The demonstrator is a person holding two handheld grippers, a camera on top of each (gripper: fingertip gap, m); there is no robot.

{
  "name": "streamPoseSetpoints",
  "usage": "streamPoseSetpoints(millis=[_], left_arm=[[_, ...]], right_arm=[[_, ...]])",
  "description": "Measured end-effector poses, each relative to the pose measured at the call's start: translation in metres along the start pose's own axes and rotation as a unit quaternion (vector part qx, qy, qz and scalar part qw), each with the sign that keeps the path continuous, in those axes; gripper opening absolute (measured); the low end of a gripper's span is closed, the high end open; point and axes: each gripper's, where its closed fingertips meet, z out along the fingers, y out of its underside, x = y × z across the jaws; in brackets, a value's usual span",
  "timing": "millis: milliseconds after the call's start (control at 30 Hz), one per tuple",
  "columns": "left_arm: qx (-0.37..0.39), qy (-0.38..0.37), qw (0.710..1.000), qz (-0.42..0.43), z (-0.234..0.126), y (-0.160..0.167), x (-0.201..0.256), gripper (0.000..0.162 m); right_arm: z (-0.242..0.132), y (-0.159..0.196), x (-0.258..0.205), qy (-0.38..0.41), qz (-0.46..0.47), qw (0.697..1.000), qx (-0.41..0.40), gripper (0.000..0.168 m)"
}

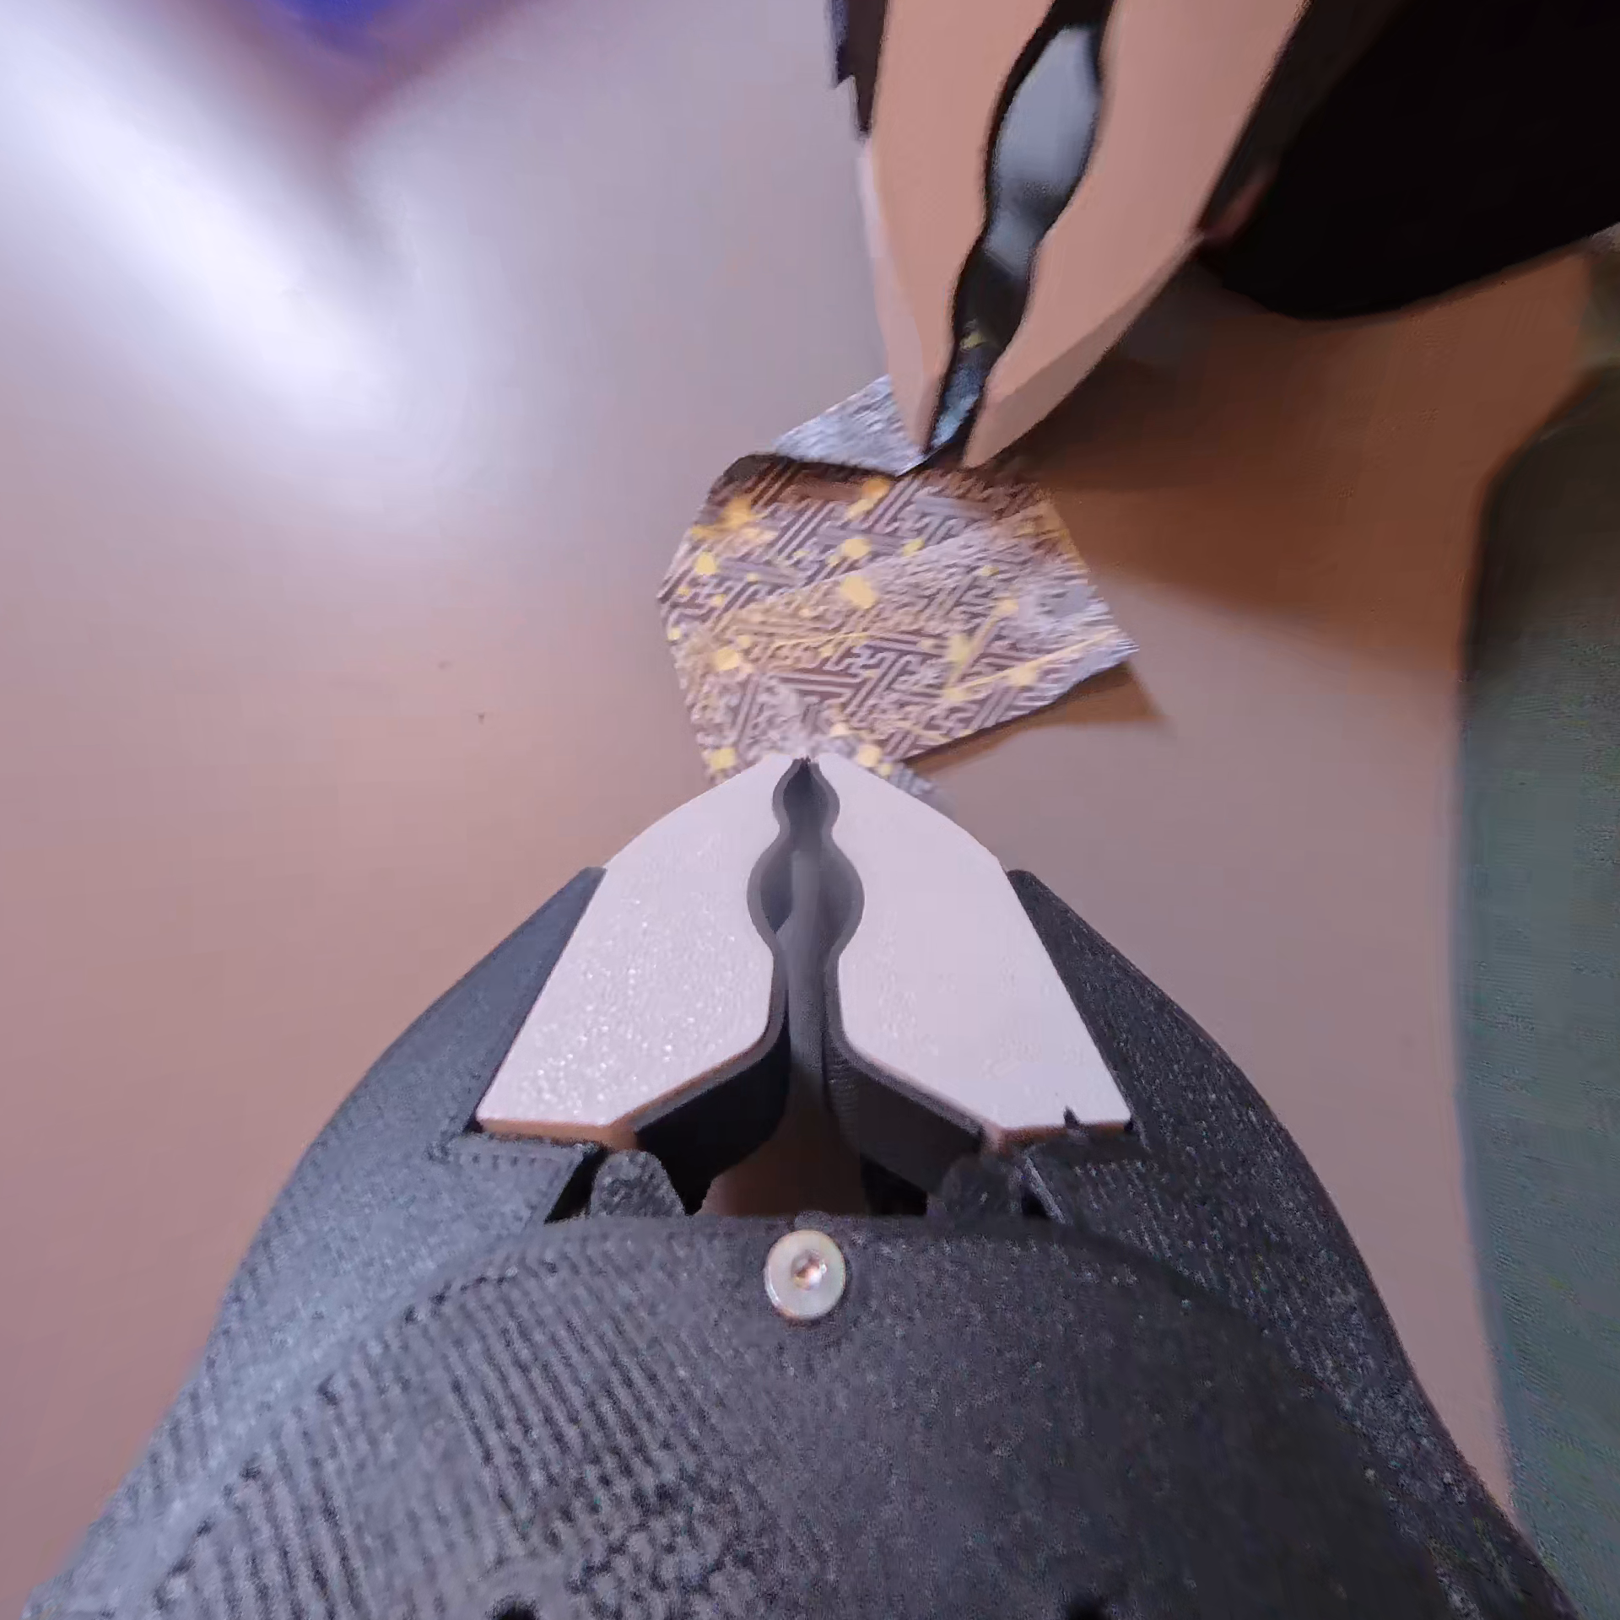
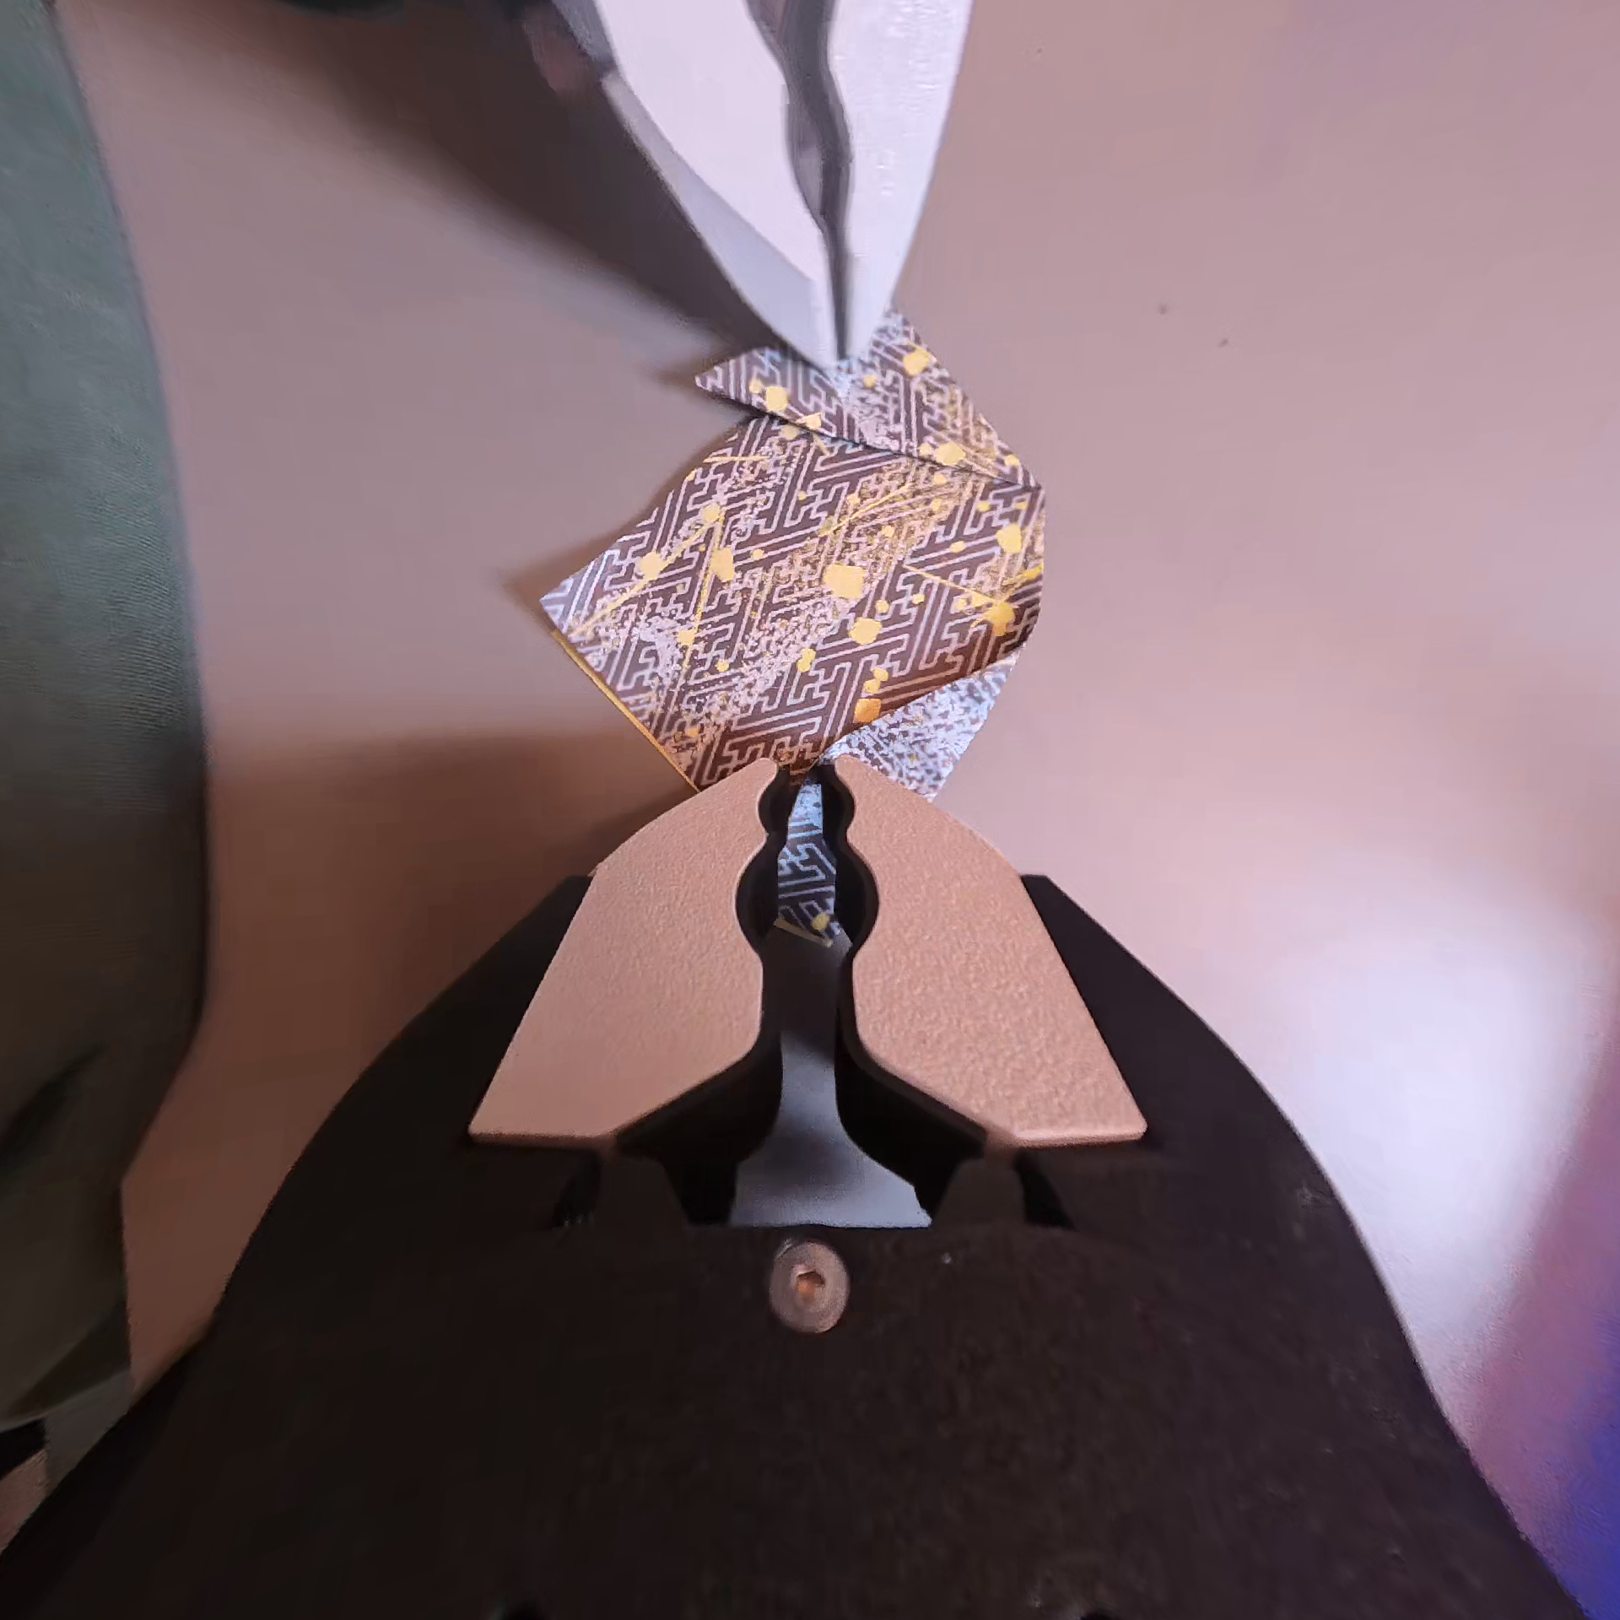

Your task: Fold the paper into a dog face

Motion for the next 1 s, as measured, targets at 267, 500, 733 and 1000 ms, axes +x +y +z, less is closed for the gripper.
streamPoseSetpoints(millis=[267, 500, 733, 1000], left_arm=[[0.04, 0.017, 0.998, 0.038, -0.003, -0.025, -0.037, 0.0], [-0.007, 0.036, 0.99, 0.135, 0.042, -0.042, -0.034, 0.017], [0.0, 0.026, 0.994, 0.109, 0.044, -0.043, -0.034, 0.009], [-0.009, 0.023, 0.995, 0.101, 0.043, -0.041, -0.036, 0.003]], right_arm=[[0.0, -0.001, 0.012, -0.035, -0.094, 0.995, 0.001, 0.006], [0.001, -0.004, 0.018, -0.029, -0.124, 0.992, 0.002, 0.012], [-0.018, 0.009, 0.025, 0.029, -0.075, 0.996, 0.032, 0.04], [-0.026, 0.008, 0.061, 0.107, -0.065, 0.99, 0.071, 0.015]])
